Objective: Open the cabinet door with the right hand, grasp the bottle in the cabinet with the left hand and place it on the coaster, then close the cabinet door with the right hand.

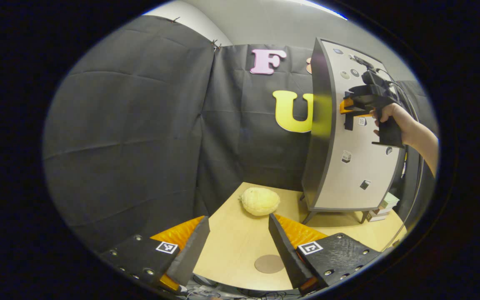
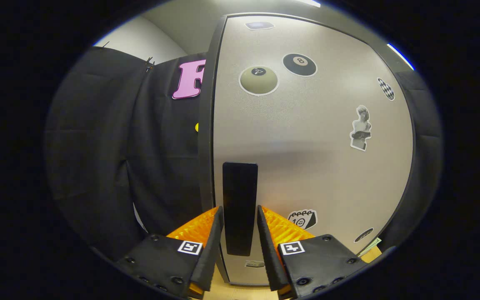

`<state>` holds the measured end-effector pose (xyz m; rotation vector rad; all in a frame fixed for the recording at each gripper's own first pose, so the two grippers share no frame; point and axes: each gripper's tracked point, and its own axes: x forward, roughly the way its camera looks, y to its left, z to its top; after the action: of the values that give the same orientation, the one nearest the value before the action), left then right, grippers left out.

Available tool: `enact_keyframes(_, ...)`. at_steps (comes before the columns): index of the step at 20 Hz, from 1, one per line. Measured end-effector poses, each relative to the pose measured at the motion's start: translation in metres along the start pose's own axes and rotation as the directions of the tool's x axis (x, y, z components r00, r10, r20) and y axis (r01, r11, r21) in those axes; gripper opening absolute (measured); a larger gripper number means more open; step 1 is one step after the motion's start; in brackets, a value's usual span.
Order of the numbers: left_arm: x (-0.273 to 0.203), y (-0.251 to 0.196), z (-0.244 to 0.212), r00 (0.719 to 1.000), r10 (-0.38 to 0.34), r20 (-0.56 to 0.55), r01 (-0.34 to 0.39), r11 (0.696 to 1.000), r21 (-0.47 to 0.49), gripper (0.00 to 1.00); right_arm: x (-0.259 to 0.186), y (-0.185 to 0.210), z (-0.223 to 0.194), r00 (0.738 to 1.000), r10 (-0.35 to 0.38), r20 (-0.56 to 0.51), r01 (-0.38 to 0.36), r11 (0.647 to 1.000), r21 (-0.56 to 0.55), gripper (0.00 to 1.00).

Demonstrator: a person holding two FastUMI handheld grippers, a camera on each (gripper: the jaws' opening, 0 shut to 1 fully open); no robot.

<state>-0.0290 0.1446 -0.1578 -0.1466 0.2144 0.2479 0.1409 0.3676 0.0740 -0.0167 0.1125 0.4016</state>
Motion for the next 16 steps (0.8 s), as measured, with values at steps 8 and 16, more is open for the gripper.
enact_keyframes(8, -0.001, -0.006, 0.003, 1.000, -0.008, 0.006, 0.008, 1.000, 0.000, 0.86, 0.001, 0.000, -0.002, 0.999, 0.033, -0.025, -0.032, 0.999, 0.023, 0.24)
enact_keyframes(16, -0.009, -0.029, 0.009, 0.999, -0.042, 0.014, 0.041, 0.999, 0.006, 0.86, -0.016, 0.002, -0.005, 0.990, 0.138, -0.023, -0.138, 0.990, -0.001, 0.18)
